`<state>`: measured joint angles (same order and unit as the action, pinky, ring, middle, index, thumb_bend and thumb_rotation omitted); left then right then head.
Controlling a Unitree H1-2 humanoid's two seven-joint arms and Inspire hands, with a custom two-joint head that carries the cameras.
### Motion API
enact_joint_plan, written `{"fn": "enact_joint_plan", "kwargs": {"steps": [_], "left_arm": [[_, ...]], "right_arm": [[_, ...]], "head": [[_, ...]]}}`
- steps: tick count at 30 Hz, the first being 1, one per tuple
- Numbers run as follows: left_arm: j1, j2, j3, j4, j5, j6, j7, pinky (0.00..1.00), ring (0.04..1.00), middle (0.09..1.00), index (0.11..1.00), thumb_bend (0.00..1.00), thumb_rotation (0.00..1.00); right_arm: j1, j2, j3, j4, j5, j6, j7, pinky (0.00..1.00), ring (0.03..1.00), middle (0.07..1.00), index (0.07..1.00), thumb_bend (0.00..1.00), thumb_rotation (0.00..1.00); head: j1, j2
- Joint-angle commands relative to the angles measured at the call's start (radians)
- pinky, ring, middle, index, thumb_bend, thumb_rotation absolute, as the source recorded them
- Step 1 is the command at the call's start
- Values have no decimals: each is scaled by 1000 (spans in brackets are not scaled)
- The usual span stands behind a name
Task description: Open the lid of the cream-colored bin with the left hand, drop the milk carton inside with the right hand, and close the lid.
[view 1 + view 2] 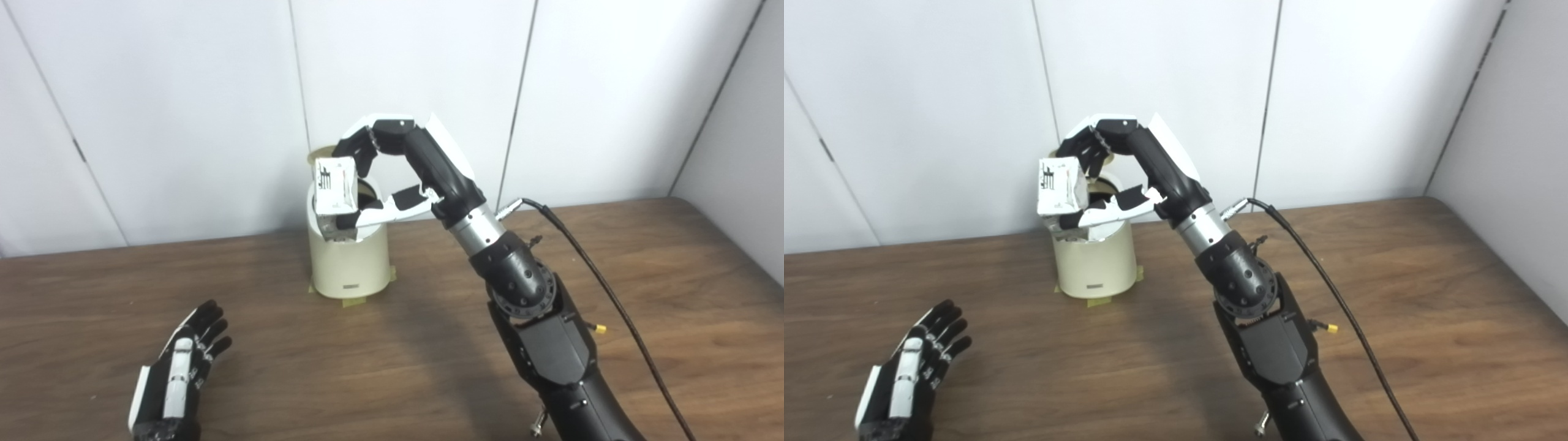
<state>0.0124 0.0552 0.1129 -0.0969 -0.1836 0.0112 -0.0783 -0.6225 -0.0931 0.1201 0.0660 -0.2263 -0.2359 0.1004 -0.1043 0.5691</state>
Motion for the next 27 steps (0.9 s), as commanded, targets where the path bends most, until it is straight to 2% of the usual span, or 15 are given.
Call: {"fn": "enact_joint_plan", "kwargs": {"steps": [1, 6, 8, 13, 18, 22, 27], "left_arm": [[-29, -11, -7, 14, 10, -62, 5, 837, 880, 878, 850, 212, 828], [-27, -16, -10, 12, 5, -61, 5, 840, 880, 877, 852, 197, 799], [-27, -15, -12, 14, 9, -69, 3, 841, 881, 877, 853, 197, 809], [-23, -15, -14, 13, 9, -74, 3, 822, 872, 869, 844, 209, 803], [-19, -15, -16, 11, 10, -71, 4, 826, 872, 867, 844, 226, 793], [-18, -16, -16, 12, 9, -78, 3, 825, 867, 862, 836, 228, 782], [-13, -16, -19, 10, 12, -84, 2, 825, 871, 865, 838, 225, 780]], "right_arm": [[-79, 14, -14, 5, -13, -95, -57, 371, 454, 501, 461, 519, 0], [-103, 24, -6, 104, -68, -205, -111, 379, 463, 495, 458, 520, 0], [-112, 19, 8, 133, -92, -229, -138, 382, 466, 496, 454, 519, 0], [-142, -27, 90, 195, -160, -234, -253, 413, 475, 497, 450, 518, 0], [-186, -64, 172, 277, -207, -234, -405, 444, 483, 494, 448, 518, 0], [-217, -76, 210, 334, -204, -234, -477, 450, 486, 492, 451, 518, 0], [-258, -109, 282, 395, -174, -234, -546, 448, 479, 492, 455, 518, 0]], "head": [[1, -1], [7, -3], [8, -2], [15, -3], [15, -3], [18, -5], [27, -4]]}}
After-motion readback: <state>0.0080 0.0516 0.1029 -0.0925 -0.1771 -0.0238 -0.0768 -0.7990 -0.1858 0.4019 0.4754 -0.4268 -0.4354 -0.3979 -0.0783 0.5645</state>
